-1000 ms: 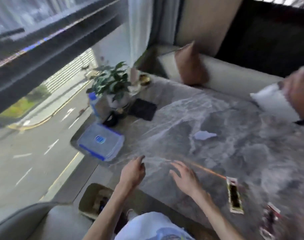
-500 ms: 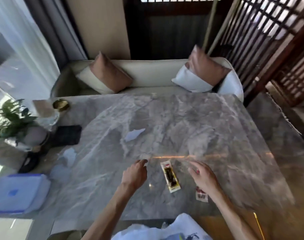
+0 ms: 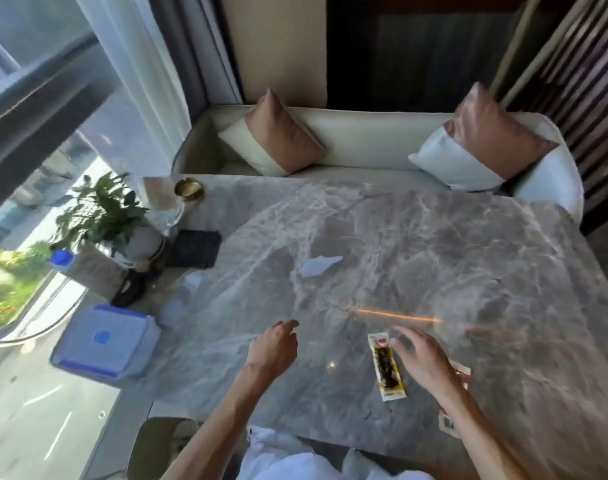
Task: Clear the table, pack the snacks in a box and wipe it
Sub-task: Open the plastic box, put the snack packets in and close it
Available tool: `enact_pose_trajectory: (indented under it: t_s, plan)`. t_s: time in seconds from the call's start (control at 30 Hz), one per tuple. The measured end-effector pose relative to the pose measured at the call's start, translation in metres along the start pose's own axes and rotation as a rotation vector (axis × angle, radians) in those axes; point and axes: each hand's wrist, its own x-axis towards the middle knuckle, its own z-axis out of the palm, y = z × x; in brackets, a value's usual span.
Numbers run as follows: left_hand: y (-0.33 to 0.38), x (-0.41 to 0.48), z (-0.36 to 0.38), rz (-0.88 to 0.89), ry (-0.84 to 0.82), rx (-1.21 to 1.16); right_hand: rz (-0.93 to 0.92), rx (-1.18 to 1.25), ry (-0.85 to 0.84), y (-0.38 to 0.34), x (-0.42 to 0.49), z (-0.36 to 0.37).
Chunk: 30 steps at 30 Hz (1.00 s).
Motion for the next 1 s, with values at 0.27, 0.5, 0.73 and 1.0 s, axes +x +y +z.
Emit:
enact_pose_trajectory:
  t_s: [0.27, 0.5, 0.73, 1.0]
  plan:
    - [-0.121, 0.006, -0.06, -0.157, 0.07, -0.069, -0.118, 0.016, -0.146, -0.117, 0.048, 0.077]
    - [-0.235, 0.008, -0.114, -0.333, 0.158, -0.162, -0.213, -0.077, -0.322, -0.238, 0.091, 0.153]
    - [-0.309, 0.019, -0.143, -0.402, 0.257, -0.264, -0.289, -0.078, -0.414, -0.338, 0.127, 0.211]
    - [-0.352, 0.058, -0.158, -0.395, 0.261, -0.314, -0.278, -0.116, -0.384, -0.374, 0.149, 0.241]
